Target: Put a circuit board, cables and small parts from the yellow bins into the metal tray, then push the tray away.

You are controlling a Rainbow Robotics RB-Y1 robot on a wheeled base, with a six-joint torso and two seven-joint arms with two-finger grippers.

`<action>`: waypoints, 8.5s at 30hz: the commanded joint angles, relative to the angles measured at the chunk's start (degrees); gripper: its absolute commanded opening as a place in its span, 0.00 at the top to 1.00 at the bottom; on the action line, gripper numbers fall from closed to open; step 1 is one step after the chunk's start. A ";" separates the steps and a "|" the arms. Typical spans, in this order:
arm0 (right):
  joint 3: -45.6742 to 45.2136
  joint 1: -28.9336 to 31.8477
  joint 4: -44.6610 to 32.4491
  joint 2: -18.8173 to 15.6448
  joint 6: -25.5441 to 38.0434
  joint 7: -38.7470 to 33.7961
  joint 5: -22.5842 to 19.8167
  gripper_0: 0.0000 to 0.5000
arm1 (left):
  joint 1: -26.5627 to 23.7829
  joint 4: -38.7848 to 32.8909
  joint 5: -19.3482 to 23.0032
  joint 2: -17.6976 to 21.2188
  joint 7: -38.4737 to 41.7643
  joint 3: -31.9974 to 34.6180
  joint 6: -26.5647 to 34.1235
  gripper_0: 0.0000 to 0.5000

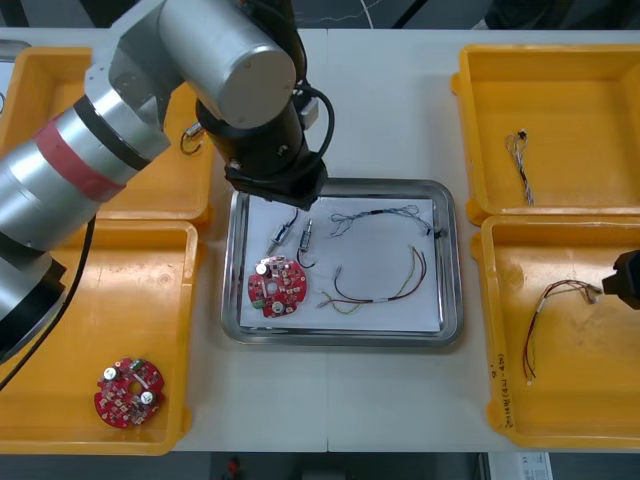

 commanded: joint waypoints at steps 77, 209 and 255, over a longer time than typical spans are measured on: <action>80.93 -35.08 8.87 1.85 -14.80 6.58 -2.80 0.00 | 48.61 -39.09 7.80 26.44 -3.98 51.14 12.87 0.00; 82.08 -57.67 37.79 2.82 -35.72 11.50 5.72 1.00 | 48.61 -39.09 7.80 26.44 -3.98 51.14 12.87 0.00; 79.79 -60.66 48.86 3.79 -47.41 16.34 3.00 0.00 | 48.61 -39.09 7.80 26.44 -3.98 51.14 12.87 0.00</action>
